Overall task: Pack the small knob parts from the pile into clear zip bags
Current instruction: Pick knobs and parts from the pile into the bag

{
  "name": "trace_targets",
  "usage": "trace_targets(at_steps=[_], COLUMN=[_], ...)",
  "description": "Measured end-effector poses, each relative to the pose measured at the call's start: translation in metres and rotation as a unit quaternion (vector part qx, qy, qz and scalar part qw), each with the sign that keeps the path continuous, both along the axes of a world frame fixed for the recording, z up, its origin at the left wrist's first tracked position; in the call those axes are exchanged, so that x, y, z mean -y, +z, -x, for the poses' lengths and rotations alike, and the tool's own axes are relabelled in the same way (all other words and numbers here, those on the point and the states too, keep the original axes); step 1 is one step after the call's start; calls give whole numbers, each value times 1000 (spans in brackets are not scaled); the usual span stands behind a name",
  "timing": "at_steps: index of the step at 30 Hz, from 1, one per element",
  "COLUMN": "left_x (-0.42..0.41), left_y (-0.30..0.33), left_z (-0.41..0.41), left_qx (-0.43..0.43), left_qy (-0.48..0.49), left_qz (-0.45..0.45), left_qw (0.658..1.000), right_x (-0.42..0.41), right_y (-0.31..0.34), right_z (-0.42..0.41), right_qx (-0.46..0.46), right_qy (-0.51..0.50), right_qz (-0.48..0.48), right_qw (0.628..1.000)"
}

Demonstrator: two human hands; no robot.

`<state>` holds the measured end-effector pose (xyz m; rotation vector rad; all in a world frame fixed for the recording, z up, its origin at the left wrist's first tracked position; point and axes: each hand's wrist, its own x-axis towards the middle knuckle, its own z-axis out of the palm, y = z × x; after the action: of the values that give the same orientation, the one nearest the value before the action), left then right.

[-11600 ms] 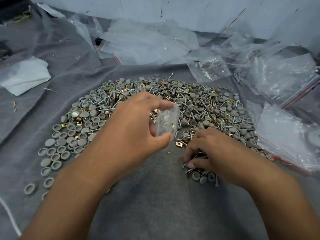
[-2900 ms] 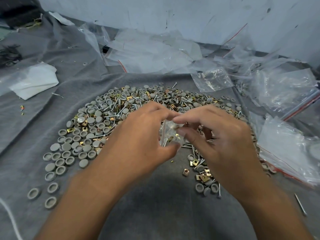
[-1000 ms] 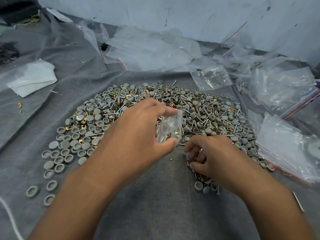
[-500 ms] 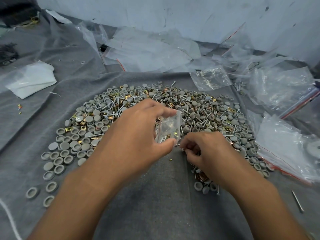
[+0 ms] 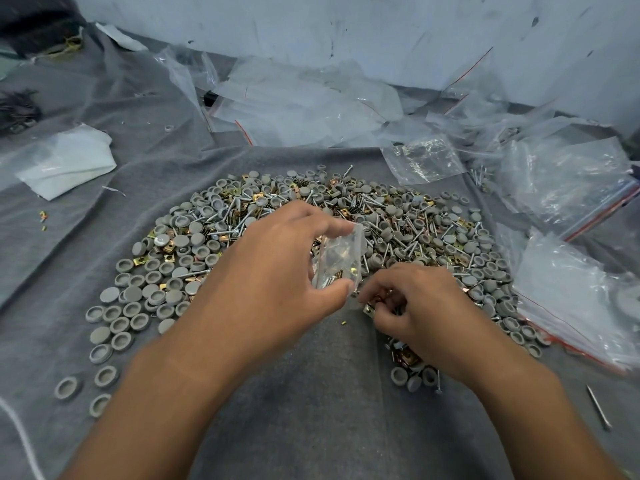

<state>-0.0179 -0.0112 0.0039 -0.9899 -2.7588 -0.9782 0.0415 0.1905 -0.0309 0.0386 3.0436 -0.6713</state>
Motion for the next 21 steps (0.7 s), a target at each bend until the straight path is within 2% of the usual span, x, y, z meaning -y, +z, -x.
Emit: trace_targets(at_steps=[5, 7, 9, 11, 15, 21], left_x=[0, -1, -1, 0, 0, 0], left_y=[0, 0, 0, 0, 1, 0], left_z=[-1, -1, -1, 0, 0, -1], left_qx=[-3, -2, -2, -2, 0, 5], left_qy=[0, -1, -1, 1, 1, 0], left_qz=[-5, -6, -6, -6, -10, -18], left_qw=[1000, 1000, 1000, 1000, 1000, 1000], right_x=[-6, -6, -5, -3, 4, 9], right_y=[16, 20, 19, 16, 4, -7], right_z=[-7, -9, -9, -7, 1, 3], right_qx=[-119, -138, -121, -61, 41, 27], right_qy=[-34, -27, -23, -8, 48, 59], right_qz=[166, 177, 163, 130, -3, -53], right_qw=[978, 974, 979, 990, 998, 996])
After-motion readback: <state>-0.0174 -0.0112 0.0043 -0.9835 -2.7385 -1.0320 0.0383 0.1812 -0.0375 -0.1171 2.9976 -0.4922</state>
